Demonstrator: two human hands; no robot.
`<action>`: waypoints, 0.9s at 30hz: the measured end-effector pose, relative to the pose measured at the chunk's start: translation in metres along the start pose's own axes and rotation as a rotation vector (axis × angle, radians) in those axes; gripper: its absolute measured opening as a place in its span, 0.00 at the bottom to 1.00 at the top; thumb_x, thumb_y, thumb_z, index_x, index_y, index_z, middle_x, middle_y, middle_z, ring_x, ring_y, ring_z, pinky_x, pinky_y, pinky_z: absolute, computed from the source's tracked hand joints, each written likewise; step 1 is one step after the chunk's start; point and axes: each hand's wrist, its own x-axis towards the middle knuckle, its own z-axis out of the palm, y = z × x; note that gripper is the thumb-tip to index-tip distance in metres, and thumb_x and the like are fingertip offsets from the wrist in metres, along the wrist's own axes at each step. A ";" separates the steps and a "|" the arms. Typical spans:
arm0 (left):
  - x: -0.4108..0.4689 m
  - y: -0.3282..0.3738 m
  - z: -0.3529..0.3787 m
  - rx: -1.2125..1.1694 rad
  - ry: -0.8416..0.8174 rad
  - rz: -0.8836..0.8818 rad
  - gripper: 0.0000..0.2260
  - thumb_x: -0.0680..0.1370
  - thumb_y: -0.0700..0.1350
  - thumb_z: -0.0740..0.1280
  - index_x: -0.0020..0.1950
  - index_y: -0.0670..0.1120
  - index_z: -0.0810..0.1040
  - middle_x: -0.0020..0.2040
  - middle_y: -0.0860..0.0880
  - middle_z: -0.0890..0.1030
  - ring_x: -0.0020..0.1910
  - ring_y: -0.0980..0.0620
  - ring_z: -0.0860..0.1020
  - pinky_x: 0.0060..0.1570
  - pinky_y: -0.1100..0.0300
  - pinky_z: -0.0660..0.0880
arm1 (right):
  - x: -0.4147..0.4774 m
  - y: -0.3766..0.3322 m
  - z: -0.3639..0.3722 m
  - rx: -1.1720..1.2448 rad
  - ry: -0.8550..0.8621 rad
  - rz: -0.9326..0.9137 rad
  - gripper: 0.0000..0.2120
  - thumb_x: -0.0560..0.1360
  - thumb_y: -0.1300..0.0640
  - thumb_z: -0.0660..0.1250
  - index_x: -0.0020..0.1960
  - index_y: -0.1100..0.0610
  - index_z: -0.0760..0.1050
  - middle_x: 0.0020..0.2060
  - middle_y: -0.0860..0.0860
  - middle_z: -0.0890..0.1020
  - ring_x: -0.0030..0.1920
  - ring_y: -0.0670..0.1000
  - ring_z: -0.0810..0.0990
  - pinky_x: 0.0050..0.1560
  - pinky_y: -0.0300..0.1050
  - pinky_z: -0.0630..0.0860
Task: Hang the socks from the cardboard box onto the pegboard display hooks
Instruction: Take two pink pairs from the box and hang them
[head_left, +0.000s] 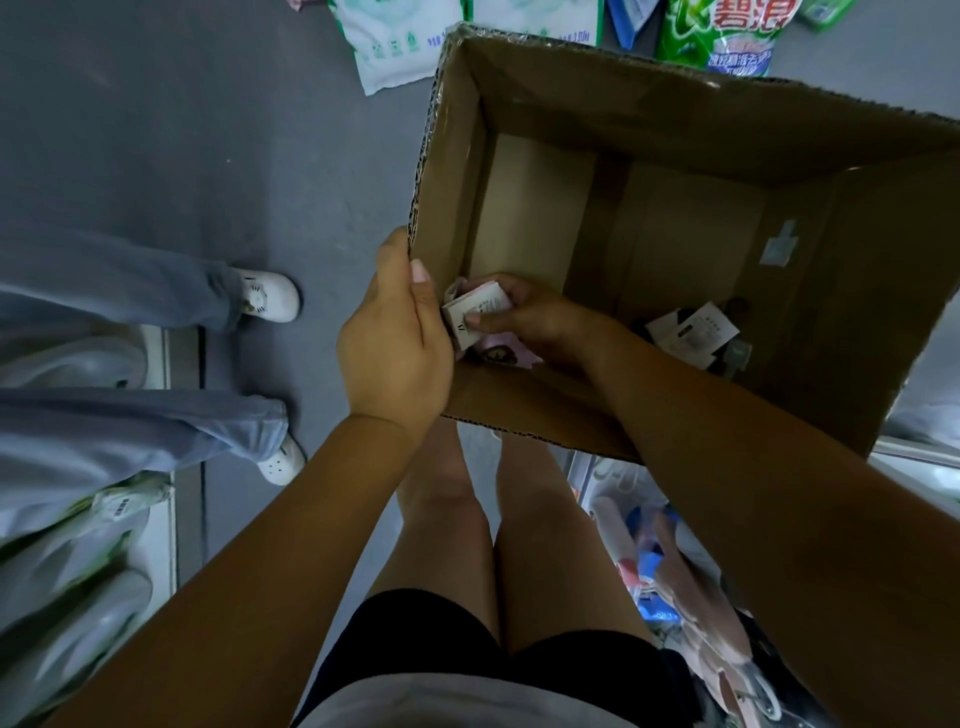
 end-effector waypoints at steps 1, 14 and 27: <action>0.000 -0.002 0.000 -0.002 0.002 0.003 0.21 0.85 0.53 0.48 0.74 0.48 0.69 0.45 0.47 0.83 0.38 0.49 0.78 0.38 0.53 0.76 | -0.001 -0.001 -0.001 0.024 0.008 0.013 0.18 0.72 0.65 0.75 0.60 0.57 0.79 0.54 0.57 0.85 0.54 0.54 0.85 0.46 0.43 0.82; -0.020 0.036 -0.050 -0.164 -0.170 -0.038 0.27 0.86 0.55 0.53 0.80 0.41 0.61 0.79 0.41 0.63 0.79 0.45 0.61 0.77 0.56 0.54 | -0.193 -0.047 -0.015 0.260 0.320 -0.291 0.24 0.72 0.56 0.75 0.66 0.61 0.76 0.58 0.60 0.84 0.59 0.59 0.83 0.63 0.59 0.78; -0.077 0.186 -0.125 -0.883 -1.117 -0.268 0.23 0.81 0.57 0.64 0.68 0.42 0.79 0.61 0.40 0.84 0.60 0.44 0.83 0.58 0.48 0.81 | -0.389 0.003 0.120 0.675 0.599 -0.779 0.20 0.69 0.54 0.77 0.59 0.58 0.80 0.54 0.59 0.86 0.52 0.55 0.86 0.47 0.47 0.83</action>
